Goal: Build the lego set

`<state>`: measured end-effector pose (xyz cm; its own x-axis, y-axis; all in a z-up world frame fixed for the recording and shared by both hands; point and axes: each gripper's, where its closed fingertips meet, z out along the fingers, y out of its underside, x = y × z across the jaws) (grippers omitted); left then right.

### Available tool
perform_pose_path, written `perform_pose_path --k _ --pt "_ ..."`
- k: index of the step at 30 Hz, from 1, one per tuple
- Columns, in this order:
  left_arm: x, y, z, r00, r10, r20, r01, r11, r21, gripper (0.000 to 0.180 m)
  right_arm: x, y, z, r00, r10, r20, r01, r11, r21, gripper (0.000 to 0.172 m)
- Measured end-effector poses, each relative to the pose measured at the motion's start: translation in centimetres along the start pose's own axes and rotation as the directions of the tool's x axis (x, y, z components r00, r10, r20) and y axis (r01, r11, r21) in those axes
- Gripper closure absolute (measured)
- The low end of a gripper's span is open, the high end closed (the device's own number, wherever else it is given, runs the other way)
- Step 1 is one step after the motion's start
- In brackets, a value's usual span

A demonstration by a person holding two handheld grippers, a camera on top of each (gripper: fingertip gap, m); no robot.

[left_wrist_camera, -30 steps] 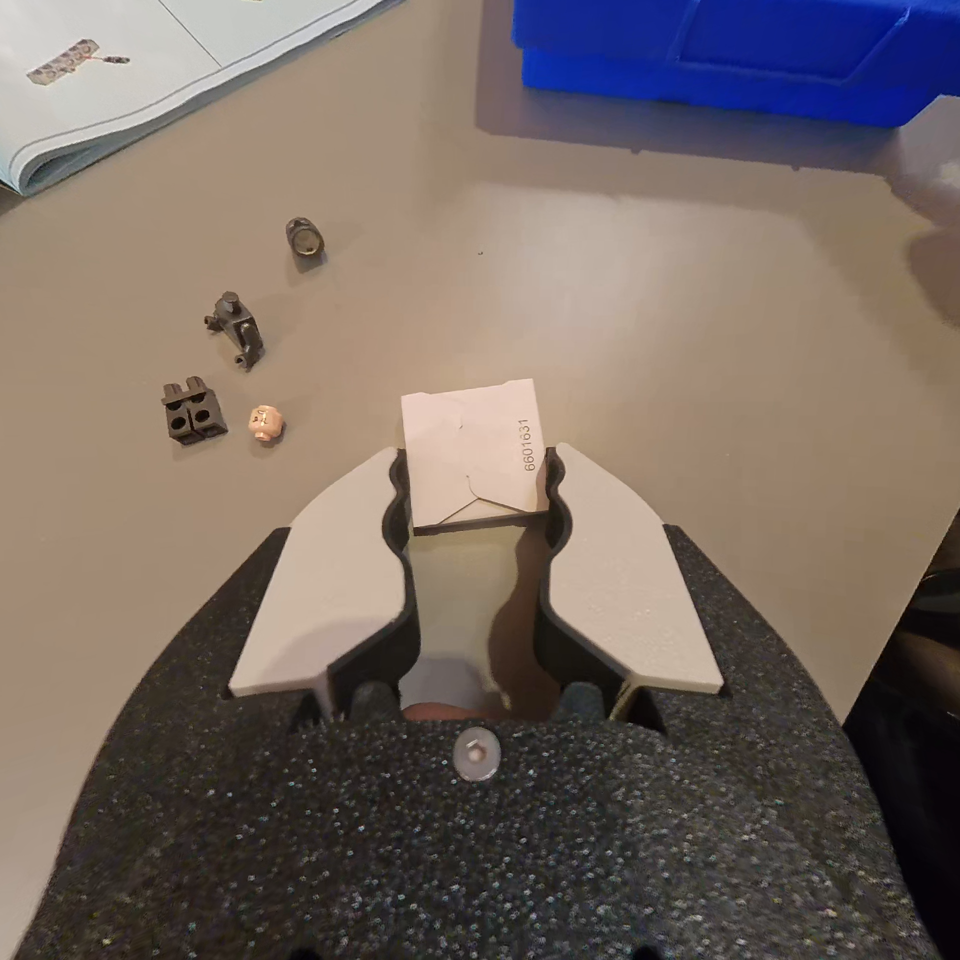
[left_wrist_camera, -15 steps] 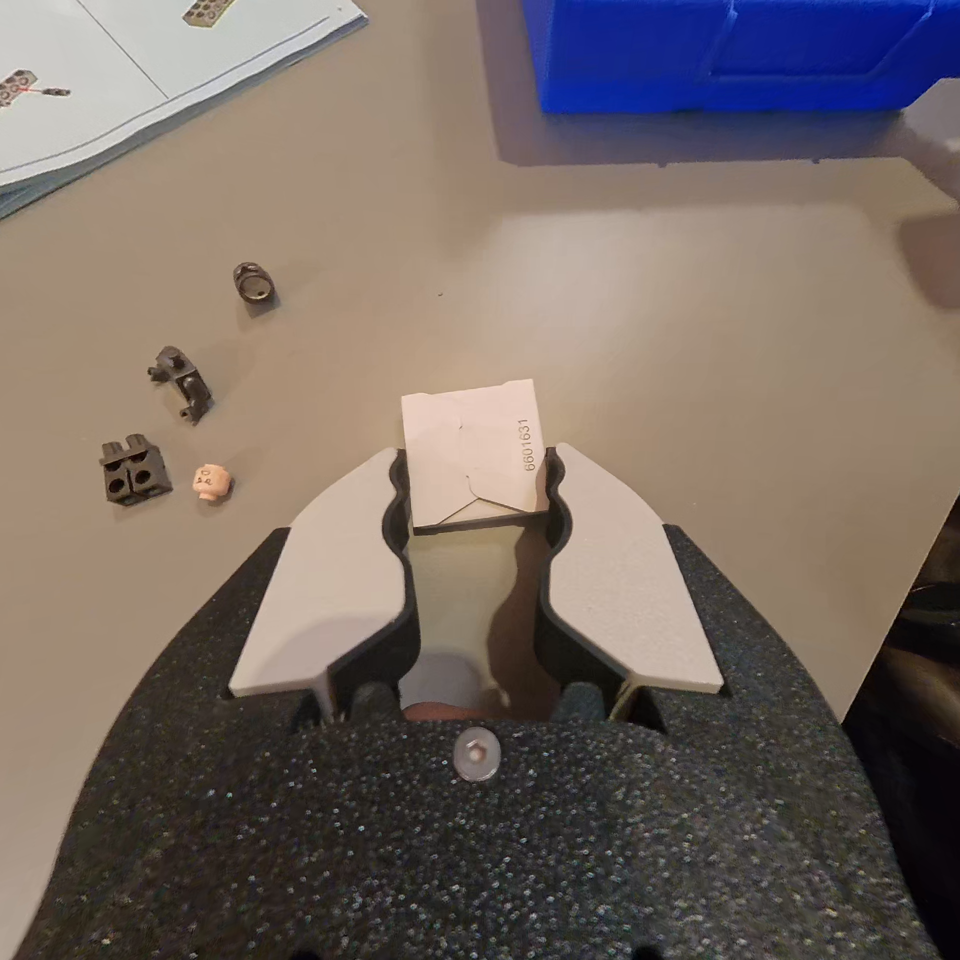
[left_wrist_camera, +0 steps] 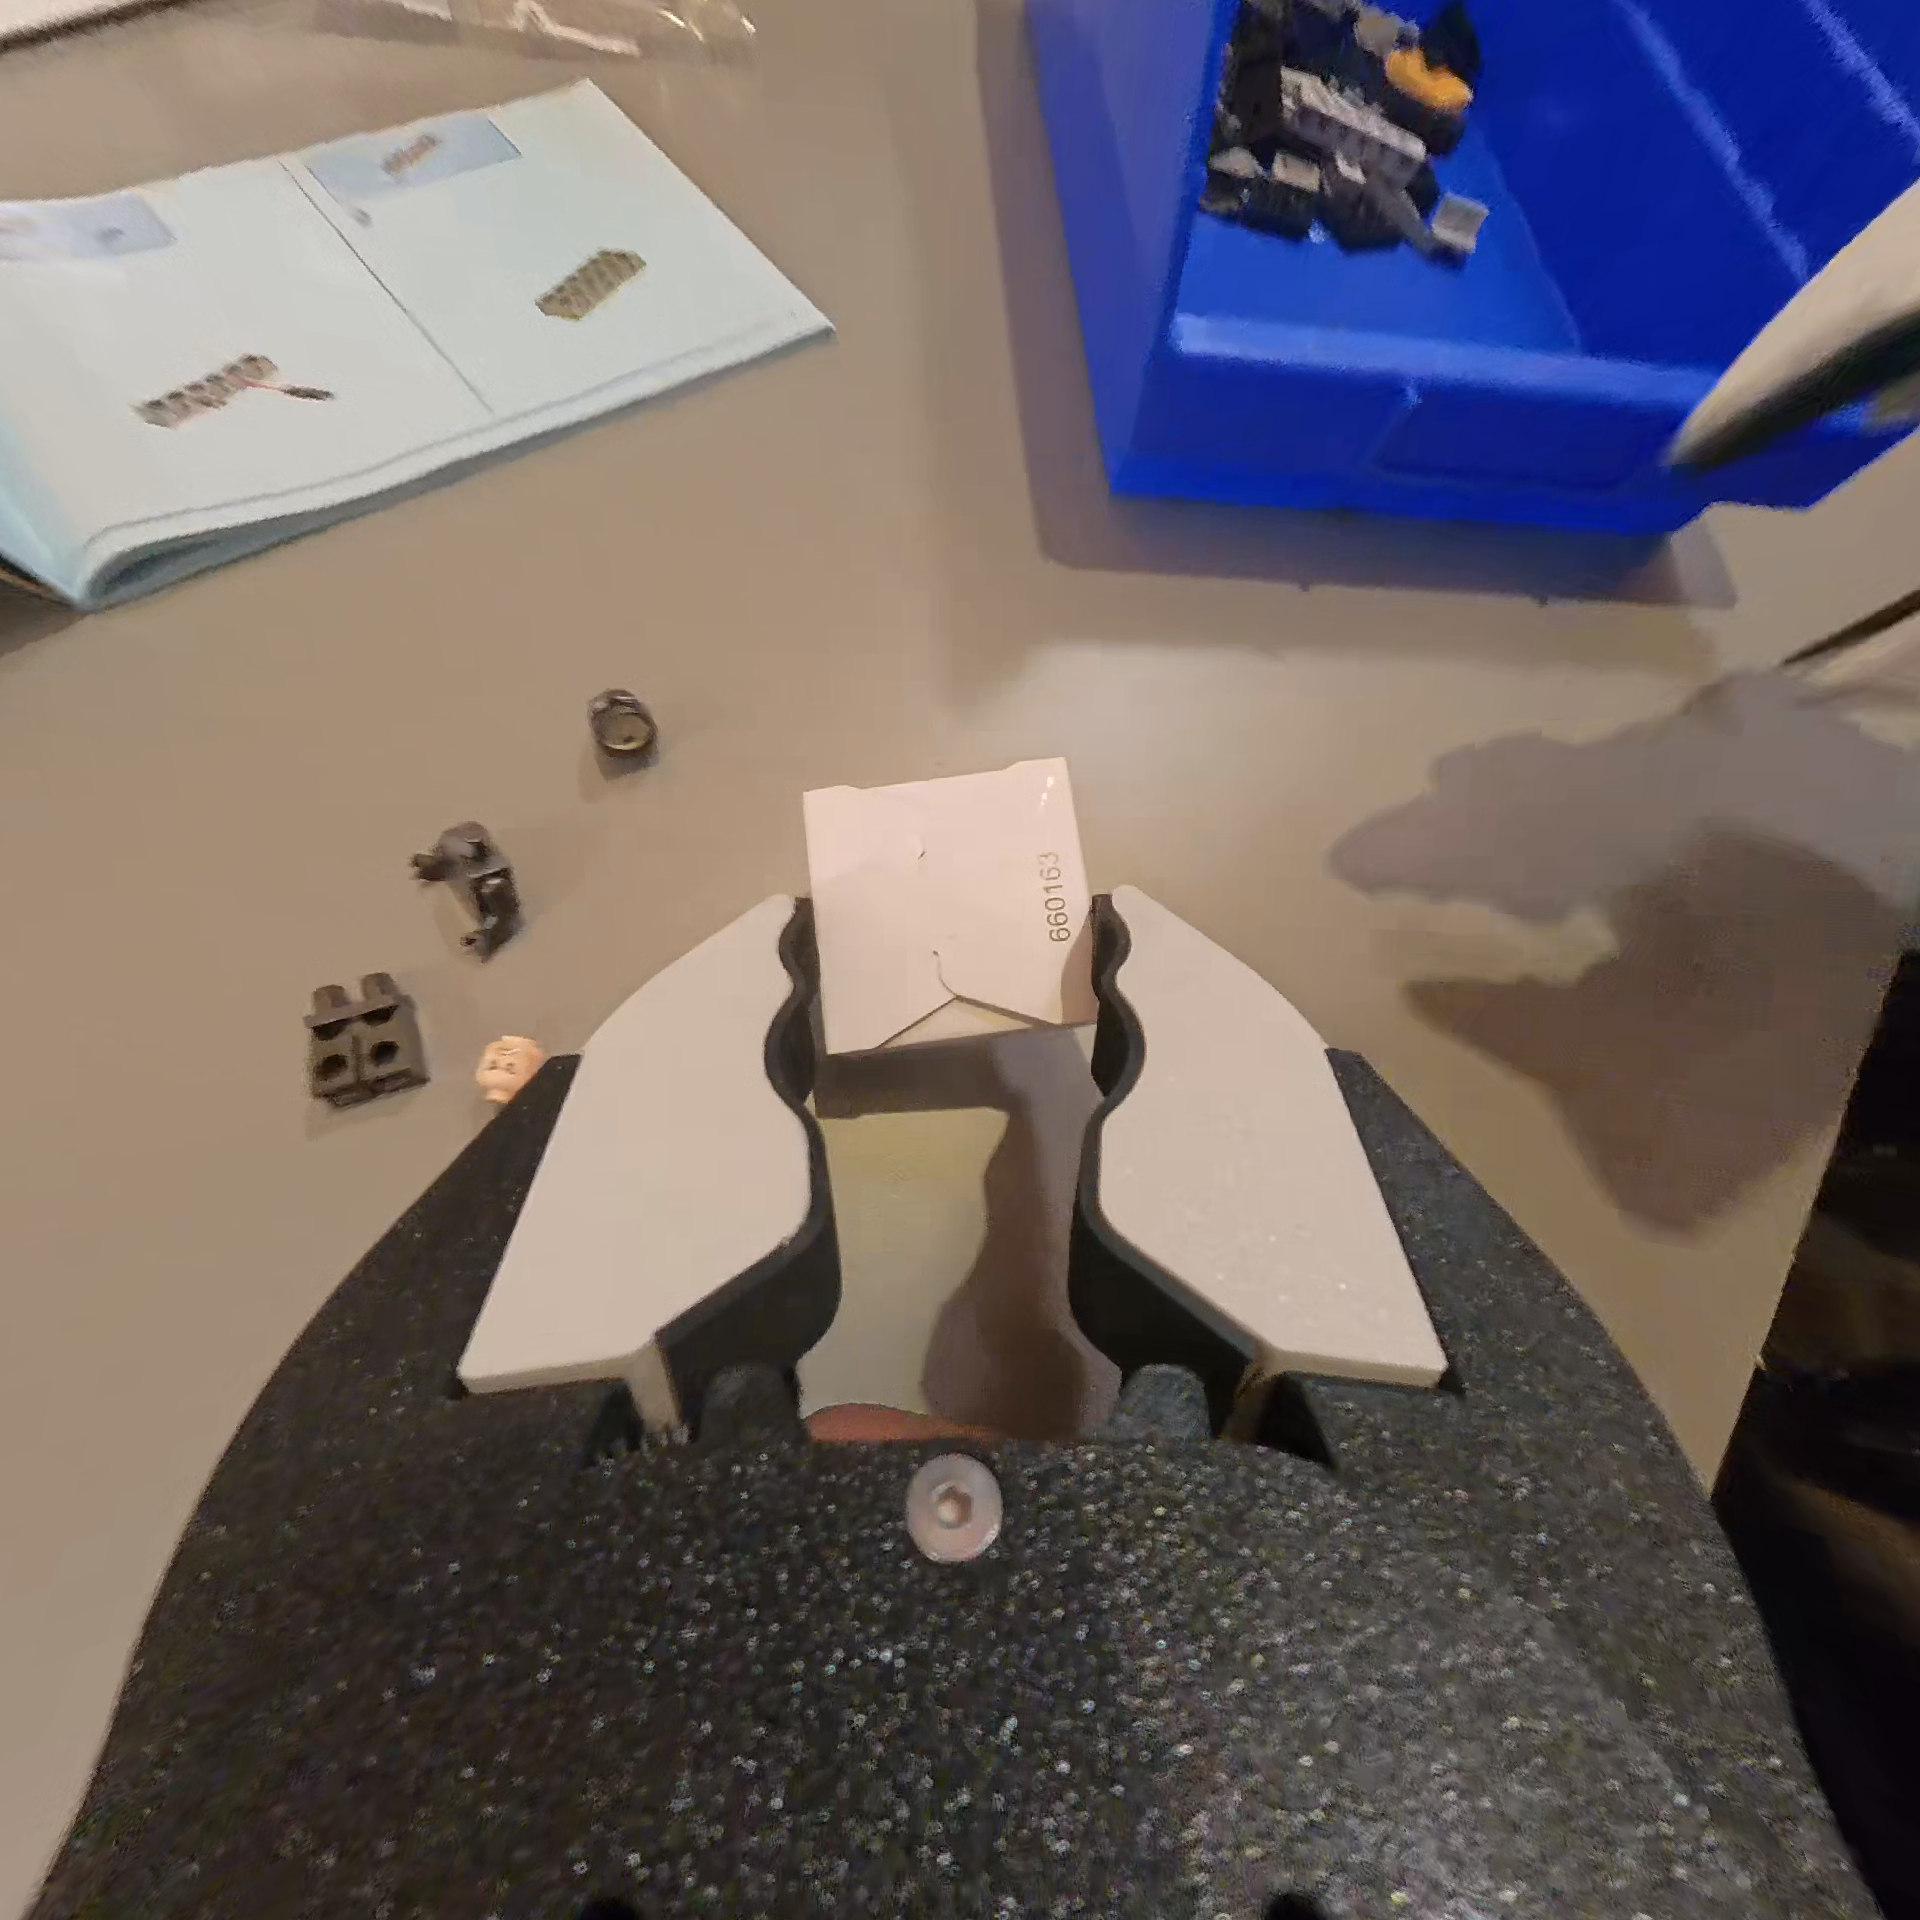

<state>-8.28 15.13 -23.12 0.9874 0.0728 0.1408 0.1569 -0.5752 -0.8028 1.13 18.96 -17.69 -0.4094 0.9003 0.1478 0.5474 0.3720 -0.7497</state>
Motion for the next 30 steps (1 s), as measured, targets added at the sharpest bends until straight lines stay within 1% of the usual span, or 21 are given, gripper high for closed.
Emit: perform_pose_path --k 4,6,9,11,13,17,19,25,28,30 --pt "-1.3 0.2 -1.0 0.998 -0.011 0.055 0.01 1.0 0.021 0.129 -0.5 -0.4 6.0 0.989 0.145 0.013 -0.145 0.989 -0.023 0.139" --pt "-1.3 0.4 -1.7 0.998 -0.001 0.059 -0.001 0.999 0.038 0.129 -0.6 -0.6 7.9 0.977 0.213 0.034 -0.212 0.977 -0.022 0.139" --pt "-1.0 0.4 -2.5 0.999 0.016 0.052 -0.02 0.997 0.068 0.129 -0.8 -1.3 9.6 0.951 0.296 0.091 -0.297 0.955 -0.011 0.138" --pt "-0.9 0.4 -2.9 0.998 0.034 0.044 -0.038 0.996 0.083 0.129 -0.7 -1.6 10.2 0.931 0.342 0.131 -0.344 0.939 -0.009 0.138" --pt "-0.8 0.4 -3.2 0.998 0.054 0.04 -0.058 0.994 0.092 0.129 -1.0 -1.9 10.4 0.896 0.395 0.203 -0.401 0.916 -0.011 0.138" --pt "-0.8 0.3 -3.5 0.991 0.125 0.054 -0.13 0.986 0.102 0.129 -1.9 -2.9 10.2 0.788 0.495 0.366 -0.528 0.849 -0.012 0.139" --pt "-1.0 0.4 -3.4 0.982 0.172 0.075 -0.178 0.98 0.093 0.129 -2.2 -3.2 10.0 0.741 0.524 0.42 -0.572 0.82 -0.015 0.138" --pt "-0.1 0.6 -3.3 0.945 0.318 0.075 -0.324 0.942 0.089 0.129 -2.9 -3.8 10.6 0.648 0.583 0.49 -0.654 0.756 -0.035 0.138" --pt "0.5 0.6 -3.4 0.931 0.36 0.064 -0.365 0.926 0.101 0.129 -2.8 -4.1 10.6 0.634 0.592 0.498 -0.671 0.741 -0.026 0.147" --pt "0.6 0.6 -3.5 0.929 0.365 0.062 -0.37 0.923 0.106 0.129 -2.6 -4.2 10.5 0.623 0.594 0.509 -0.681 0.732 -0.02 0.155"
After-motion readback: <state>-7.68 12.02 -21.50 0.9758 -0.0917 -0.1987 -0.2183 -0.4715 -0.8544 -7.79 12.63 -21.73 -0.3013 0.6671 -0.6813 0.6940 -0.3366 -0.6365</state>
